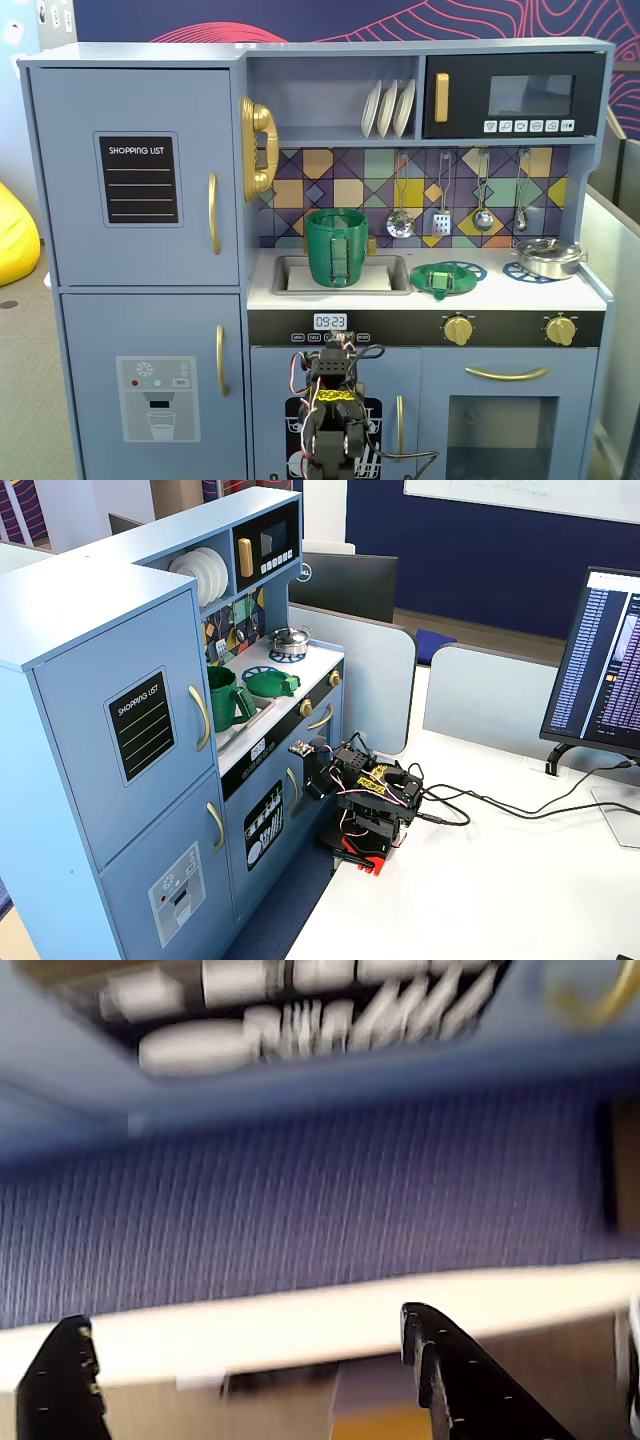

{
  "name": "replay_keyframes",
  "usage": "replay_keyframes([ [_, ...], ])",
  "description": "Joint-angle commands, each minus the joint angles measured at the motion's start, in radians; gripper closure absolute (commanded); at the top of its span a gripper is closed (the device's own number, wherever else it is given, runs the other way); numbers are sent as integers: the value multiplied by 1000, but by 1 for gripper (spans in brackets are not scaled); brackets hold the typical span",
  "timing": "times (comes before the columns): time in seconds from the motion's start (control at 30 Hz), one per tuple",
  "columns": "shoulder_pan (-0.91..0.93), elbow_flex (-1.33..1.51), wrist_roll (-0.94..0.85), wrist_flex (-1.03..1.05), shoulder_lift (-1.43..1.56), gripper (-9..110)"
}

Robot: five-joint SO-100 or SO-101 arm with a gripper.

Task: Take off the lid from the green recipient and place it on the counter

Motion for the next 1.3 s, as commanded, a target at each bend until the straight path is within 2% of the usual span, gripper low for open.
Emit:
replay_keyframes([
  [0.0, -15, -5, 38, 48, 17, 71],
  [0.07, -6, -5, 21, 114, 17, 71],
  [0.2, -17, -3, -173, 308, 17, 72],
  [0.43, 5, -3, -106, 379, 18, 72],
  [0.57, 12, -2, 12, 396, 18, 72],
  [1.27, 15, -2, 9, 396, 18, 74],
])
